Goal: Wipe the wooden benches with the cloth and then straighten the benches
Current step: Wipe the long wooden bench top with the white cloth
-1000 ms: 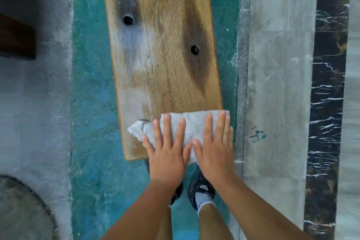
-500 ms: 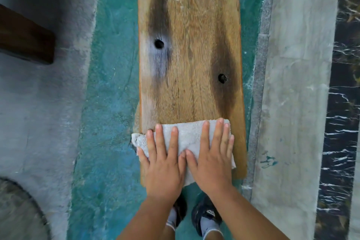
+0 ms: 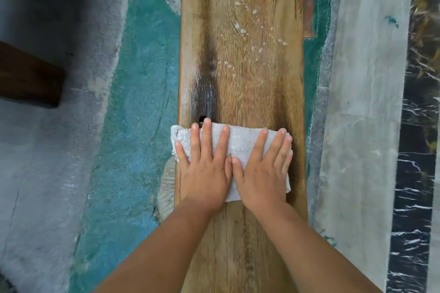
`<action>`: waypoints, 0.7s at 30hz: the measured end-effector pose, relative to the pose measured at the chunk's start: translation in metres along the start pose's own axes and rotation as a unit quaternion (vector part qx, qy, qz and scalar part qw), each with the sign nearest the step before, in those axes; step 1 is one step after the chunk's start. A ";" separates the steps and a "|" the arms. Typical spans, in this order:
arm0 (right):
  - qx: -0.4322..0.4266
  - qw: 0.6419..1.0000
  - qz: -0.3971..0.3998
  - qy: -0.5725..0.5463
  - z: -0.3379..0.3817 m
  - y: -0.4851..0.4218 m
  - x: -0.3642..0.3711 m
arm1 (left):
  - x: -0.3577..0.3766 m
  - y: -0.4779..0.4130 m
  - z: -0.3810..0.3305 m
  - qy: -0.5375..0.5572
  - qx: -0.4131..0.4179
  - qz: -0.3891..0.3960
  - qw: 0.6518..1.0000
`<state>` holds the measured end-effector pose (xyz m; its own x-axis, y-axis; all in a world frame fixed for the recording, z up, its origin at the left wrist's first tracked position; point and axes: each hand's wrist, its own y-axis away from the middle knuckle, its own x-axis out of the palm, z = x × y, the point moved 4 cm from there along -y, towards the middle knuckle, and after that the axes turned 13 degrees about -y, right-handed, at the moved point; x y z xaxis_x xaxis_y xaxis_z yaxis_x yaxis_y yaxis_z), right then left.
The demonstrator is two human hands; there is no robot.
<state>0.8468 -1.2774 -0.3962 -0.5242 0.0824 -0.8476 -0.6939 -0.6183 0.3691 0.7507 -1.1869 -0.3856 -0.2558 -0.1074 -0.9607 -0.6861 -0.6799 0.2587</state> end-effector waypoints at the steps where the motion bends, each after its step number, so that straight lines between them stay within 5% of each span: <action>1: -0.002 1.000 0.000 -0.001 0.004 -0.014 -0.004 | -0.003 -0.014 0.001 0.001 -0.004 0.000 1.000; 11: -0.069 0.998 0.001 -0.012 0.030 -0.178 -0.050 | -0.037 -0.168 0.002 0.031 -0.050 -0.012 0.998; 21: -0.042 0.998 -0.039 -0.021 0.053 -0.294 -0.082 | -0.066 -0.300 0.007 0.029 -0.024 -0.001 0.999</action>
<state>1.0679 -1.0607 -0.4152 -0.4915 0.1638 -0.8553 -0.6900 -0.6725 0.2677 0.9688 -0.9707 -0.3992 -0.2134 -0.1471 -0.9658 -0.6522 -0.7146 0.2529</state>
